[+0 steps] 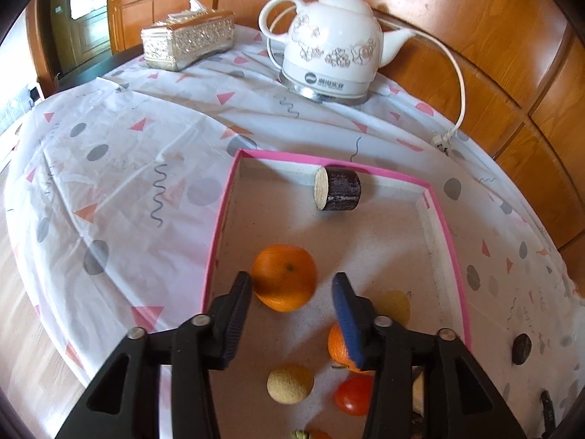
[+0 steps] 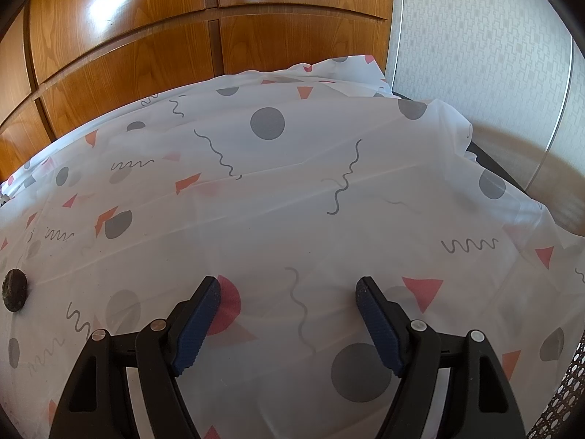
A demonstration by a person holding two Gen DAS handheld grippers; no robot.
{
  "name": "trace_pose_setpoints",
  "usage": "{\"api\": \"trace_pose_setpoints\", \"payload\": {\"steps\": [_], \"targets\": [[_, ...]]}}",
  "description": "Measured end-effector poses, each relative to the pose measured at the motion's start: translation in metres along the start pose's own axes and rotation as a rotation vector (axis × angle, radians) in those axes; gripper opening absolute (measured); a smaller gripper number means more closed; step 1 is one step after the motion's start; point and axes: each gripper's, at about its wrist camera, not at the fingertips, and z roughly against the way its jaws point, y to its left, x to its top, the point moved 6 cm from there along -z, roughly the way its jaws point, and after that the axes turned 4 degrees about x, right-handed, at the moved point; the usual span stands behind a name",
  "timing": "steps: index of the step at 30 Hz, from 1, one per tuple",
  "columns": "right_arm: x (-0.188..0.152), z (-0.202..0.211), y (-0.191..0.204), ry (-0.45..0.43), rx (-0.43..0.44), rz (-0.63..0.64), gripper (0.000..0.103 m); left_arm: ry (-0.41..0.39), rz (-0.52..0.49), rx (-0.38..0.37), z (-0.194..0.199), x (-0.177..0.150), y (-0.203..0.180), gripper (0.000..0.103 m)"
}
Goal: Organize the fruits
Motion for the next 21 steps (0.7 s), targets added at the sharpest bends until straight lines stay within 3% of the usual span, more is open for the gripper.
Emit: {"api": "trace_pose_setpoints", "payload": {"steps": [2,15,21], "targets": [[0.000,0.000,0.000,0.000,0.000,0.000,0.078,-0.005,0.023,0.007,0.005,-0.001,0.004,0.058],[0.000,0.000,0.000,0.000,0.000,0.000,0.078,-0.104,-0.031,-0.008,0.061,-0.021,-0.001,0.068],[0.000,0.000,0.000,-0.001,0.000,-0.001,0.078,-0.109,-0.024,-0.029,0.076,-0.034,-0.001,0.068]]}}
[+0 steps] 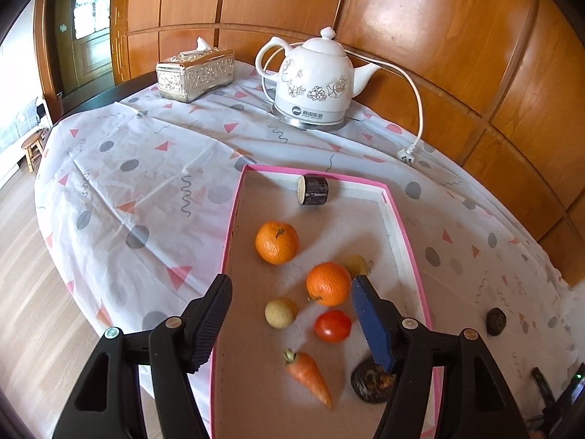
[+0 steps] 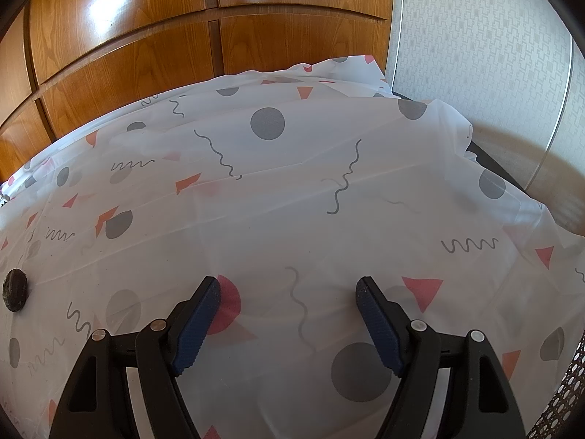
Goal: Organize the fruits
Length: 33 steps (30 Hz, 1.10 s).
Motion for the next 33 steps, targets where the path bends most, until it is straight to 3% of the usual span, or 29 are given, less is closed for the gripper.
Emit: {"api": "trace_pose_setpoints", "payload": {"steps": [25,28,33], "targets": [[0.000,0.000,0.004,0.036,-0.011,-0.007,0.078,0.016,0.012,0.010,0.017,-0.030,0.012,0.069],[0.001,0.001,0.015,0.060,0.029,0.002,0.078,0.017,0.022,0.014,0.017,-0.032,0.016,0.069],[-0.001,0.005,0.064,0.095,0.184,0.075,0.078,0.016,0.053,0.024,0.017,-0.033,0.027,0.069]]}}
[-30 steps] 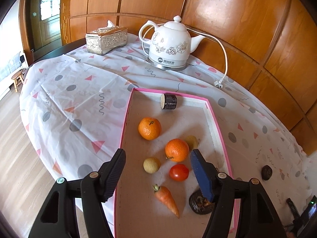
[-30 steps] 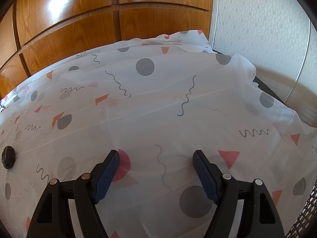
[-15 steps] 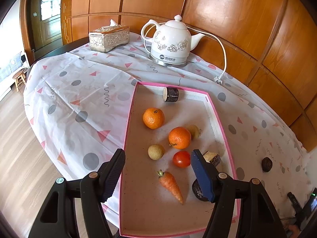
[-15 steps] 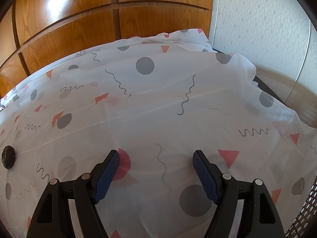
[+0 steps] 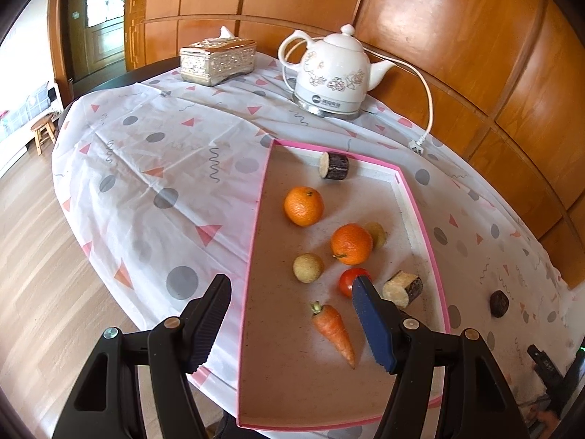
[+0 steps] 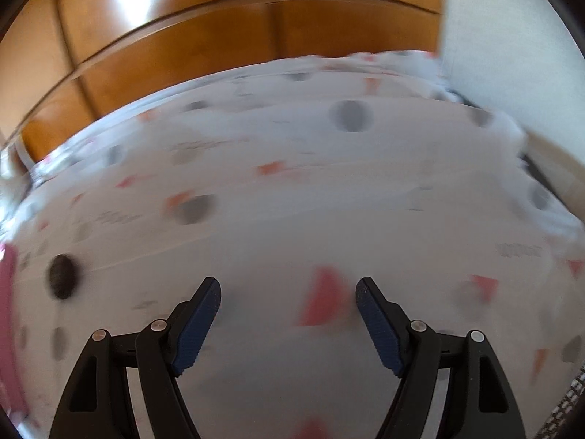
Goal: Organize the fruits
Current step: 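Reach the right tool to the dark round fruit on the cloth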
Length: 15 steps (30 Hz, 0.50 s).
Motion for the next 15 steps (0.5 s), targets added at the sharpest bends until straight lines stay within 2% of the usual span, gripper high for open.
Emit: {"api": "trace_pose_setpoints", "payload": {"steps": [5,9,15], "targets": [[0.001,0.000,0.064,0.038,0.168,0.119,0.078,0.002,0.027,0.014,0.000,-0.001,0.013,0.069],[0.004,0.003,0.111,0.050,0.259,0.209,0.078,0.007,0.057,0.027,-0.001,-0.002,0.025,0.069],[0.006,0.001,0.160,0.062,0.310,0.315,0.078,0.027,0.082,0.037,-0.006,-0.007,0.036,0.069]]}}
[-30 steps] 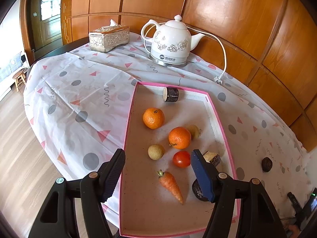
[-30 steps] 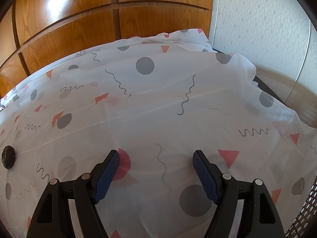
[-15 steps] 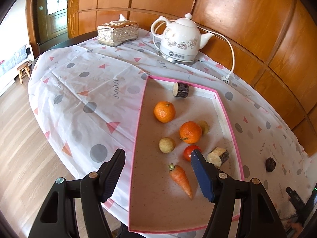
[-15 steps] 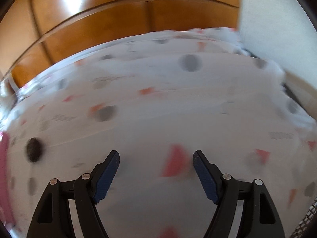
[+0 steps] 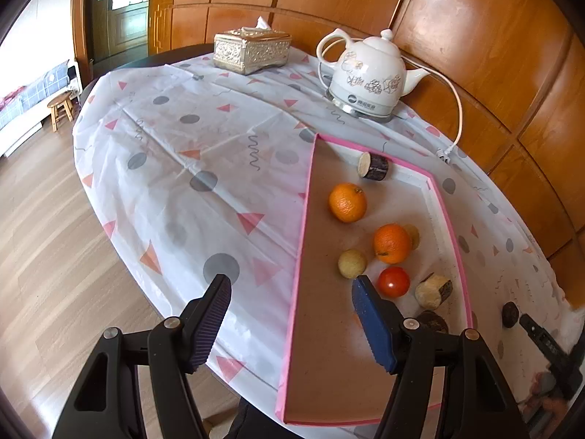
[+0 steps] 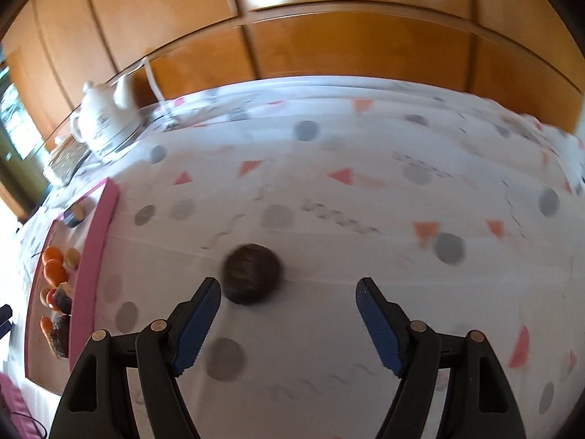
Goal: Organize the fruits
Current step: 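Reach the right tool to the dark round fruit on the cloth, then close the right tool's fingers on the dark round fruit, then carry the dark round fruit with the right tool into the tray and release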
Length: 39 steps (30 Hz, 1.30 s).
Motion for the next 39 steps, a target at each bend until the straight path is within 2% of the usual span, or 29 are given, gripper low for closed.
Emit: {"api": "trace_pose_setpoints", "payload": {"steps": [5,8,10,12,17,21,24,31,36,39], "targets": [[0.006,-0.021,0.017,0.038,-0.019,0.055,0.077,0.004,0.007,0.004,-0.001,-0.001,0.004,0.069],[0.007,-0.033,0.020,0.067,-0.040,0.071,0.070,0.011,0.013,0.007,-0.003,-0.002,0.006,0.069],[0.005,-0.039,0.022,0.092,-0.042,0.088,0.054,0.013,0.017,0.011,-0.004,-0.002,0.009,0.069],[0.003,-0.044,0.024,0.108,-0.058,0.116,0.047,0.016,0.023,0.014,-0.006,-0.002,0.011,0.069],[0.002,-0.043,0.026,0.098,-0.065,0.158,0.046,0.018,0.034,0.020,-0.008,-0.002,0.015,0.069],[0.012,-0.034,0.034,0.076,-0.014,0.143,0.046,0.016,0.041,0.024,-0.009,-0.001,0.017,0.069],[0.024,-0.028,0.055,0.061,0.055,0.161,0.046,0.019,0.044,0.024,-0.010,-0.001,0.017,0.069],[0.032,-0.026,0.144,0.058,0.227,0.327,0.046,0.028,0.058,0.026,-0.014,-0.002,0.023,0.069],[0.029,-0.033,0.202,0.075,0.303,0.434,0.046,0.033,0.072,0.030,-0.016,-0.002,0.028,0.069],[0.024,-0.041,0.227,0.095,0.320,0.488,0.046,0.040,0.081,0.031,-0.018,-0.003,0.031,0.069]]}}
